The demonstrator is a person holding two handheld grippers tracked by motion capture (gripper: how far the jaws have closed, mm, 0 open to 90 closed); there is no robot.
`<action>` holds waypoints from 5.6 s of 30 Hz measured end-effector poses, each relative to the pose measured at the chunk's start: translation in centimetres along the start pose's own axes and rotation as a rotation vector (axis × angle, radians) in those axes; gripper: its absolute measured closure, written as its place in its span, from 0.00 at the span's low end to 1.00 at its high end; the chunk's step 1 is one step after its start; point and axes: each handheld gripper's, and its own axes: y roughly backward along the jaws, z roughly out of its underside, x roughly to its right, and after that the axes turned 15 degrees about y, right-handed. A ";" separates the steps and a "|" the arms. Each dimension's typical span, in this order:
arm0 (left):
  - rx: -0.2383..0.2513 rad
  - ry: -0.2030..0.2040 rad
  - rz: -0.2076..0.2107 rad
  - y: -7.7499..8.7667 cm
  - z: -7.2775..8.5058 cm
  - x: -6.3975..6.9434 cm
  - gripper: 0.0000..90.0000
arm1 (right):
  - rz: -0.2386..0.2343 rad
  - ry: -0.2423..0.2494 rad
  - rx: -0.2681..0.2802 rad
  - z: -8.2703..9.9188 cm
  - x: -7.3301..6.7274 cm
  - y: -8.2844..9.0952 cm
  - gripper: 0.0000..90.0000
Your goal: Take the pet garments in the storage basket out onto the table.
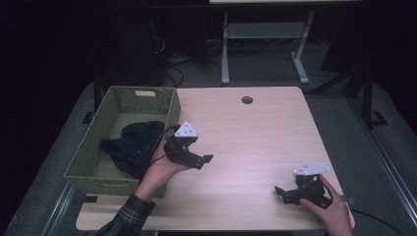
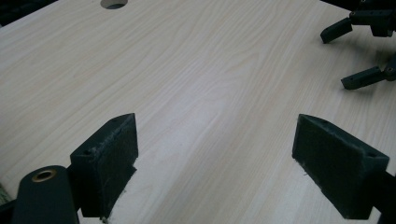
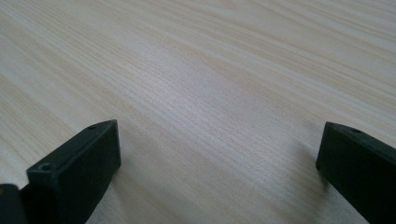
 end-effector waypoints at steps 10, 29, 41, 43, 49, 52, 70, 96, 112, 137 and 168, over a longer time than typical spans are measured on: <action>-0.001 0.006 0.005 0.4 -0.7 -0.7 0.16 | 0.000 0.000 0.000 0.0 0.0 0.0 0.00; 0.009 0.035 -0.016 2.0 -0.7 -2.5 0.19 | 0.000 0.000 0.000 0.0 0.0 0.0 0.00; 0.022 0.065 -0.050 3.9 -0.6 -4.2 0.24 | 0.000 0.000 0.000 0.0 0.0 0.0 0.00; 0.023 0.069 -0.057 4.2 -0.5 -4.5 0.24 | 0.000 0.000 0.000 0.0 0.0 0.0 0.00; 0.036 0.087 -0.069 5.0 -0.5 -5.2 0.25 | 0.000 0.000 -0.001 0.0 0.0 0.0 0.00; 0.041 0.093 -0.078 5.4 -0.4 -5.6 0.26 | 0.000 0.000 -0.001 0.0 0.0 0.0 0.00; 0.069 0.132 -0.147 8.0 0.6 -8.7 0.28 | 0.001 -0.003 0.000 0.0 0.0 0.0 0.00; 0.026 0.210 -0.251 8.6 3.5 -14.2 0.31 | 0.000 -0.003 0.000 0.0 0.0 0.0 0.00; -0.168 0.247 -0.300 5.1 5.7 -16.3 0.16 | 0.000 -0.003 0.000 0.0 0.0 0.0 0.00; -0.296 0.305 -0.348 4.7 5.6 -16.6 0.74 | 0.000 -0.002 0.000 0.0 0.0 0.0 0.00; 0.193 0.315 -0.155 14.0 2.1 -14.0 0.74 | 0.000 -0.003 0.000 0.0 0.0 0.0 0.00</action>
